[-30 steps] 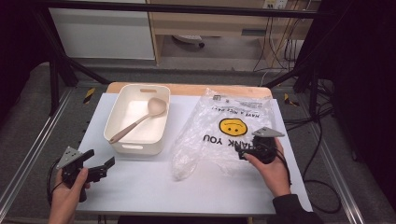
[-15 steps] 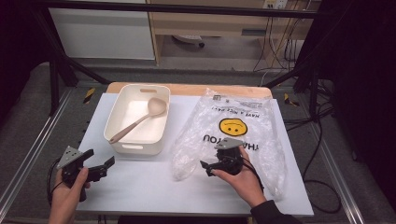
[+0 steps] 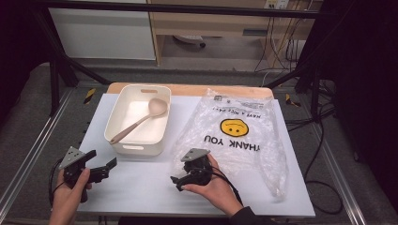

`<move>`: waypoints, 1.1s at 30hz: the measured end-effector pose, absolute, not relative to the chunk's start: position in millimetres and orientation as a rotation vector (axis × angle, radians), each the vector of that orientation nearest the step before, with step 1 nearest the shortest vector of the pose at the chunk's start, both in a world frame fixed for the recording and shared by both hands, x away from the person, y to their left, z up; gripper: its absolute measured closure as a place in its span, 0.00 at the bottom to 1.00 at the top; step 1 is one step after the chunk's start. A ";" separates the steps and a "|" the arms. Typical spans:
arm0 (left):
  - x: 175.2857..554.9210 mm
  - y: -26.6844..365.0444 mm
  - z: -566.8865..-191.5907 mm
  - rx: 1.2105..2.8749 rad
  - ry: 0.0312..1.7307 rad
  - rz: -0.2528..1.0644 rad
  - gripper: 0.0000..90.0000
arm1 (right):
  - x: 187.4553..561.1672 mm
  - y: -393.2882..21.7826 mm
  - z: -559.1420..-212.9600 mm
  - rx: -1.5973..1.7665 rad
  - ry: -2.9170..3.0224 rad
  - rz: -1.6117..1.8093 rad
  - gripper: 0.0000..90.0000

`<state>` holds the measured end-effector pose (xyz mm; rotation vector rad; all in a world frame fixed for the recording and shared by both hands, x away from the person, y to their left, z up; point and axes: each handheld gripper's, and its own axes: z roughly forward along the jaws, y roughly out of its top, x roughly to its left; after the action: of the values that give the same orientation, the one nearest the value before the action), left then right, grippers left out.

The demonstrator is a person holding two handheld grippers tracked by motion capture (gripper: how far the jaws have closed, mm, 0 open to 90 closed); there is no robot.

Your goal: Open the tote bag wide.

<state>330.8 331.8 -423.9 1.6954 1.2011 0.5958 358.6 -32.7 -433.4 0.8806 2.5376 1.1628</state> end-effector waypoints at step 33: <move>327.7 336.7 -423.0 1.673 1.231 0.616 0.08 | 407.2 -40.5 -403.5 1.038 2.393 1.310 0.97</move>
<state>327.7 336.7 -423.0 1.6727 1.2308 0.6155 407.2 -40.5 -403.5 1.0378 2.3934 1.3096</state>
